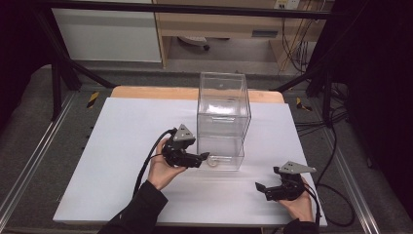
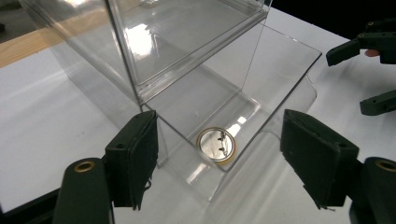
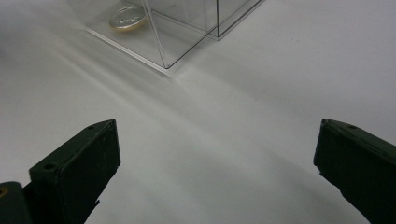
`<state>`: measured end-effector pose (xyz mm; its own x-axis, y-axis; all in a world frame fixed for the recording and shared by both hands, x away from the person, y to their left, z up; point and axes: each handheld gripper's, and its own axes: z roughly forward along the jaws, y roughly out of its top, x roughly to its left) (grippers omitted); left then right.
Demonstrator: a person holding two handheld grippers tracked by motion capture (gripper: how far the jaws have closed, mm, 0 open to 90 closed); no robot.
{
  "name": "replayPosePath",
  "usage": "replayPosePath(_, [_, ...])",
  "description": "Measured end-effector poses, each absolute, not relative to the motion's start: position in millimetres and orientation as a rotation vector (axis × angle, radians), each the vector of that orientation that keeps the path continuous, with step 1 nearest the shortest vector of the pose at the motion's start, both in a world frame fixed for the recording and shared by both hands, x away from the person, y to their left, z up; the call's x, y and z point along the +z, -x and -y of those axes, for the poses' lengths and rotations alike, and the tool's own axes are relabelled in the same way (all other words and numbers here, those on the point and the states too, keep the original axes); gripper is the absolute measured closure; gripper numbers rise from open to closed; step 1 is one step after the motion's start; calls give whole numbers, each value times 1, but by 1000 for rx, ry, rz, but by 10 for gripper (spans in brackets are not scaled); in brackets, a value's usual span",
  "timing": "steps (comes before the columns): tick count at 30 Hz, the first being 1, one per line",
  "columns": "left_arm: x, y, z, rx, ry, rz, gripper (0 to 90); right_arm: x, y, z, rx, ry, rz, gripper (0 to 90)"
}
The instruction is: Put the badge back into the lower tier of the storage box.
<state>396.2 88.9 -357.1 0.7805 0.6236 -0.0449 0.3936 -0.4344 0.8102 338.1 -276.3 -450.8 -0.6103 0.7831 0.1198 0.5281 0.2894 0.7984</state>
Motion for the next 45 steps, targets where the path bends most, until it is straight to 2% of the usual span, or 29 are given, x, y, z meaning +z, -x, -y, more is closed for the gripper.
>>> replayPosePath(22, [-377, -385, -144, 384, -2058, -823, 130, -451, -338, 276, 1228, -1193, -2267, 10])
replayPosePath(45, [-421, -363, -207, 427, -2044, -909, 119, -451, -338, 276, 1227, -1198, -2268, 8])
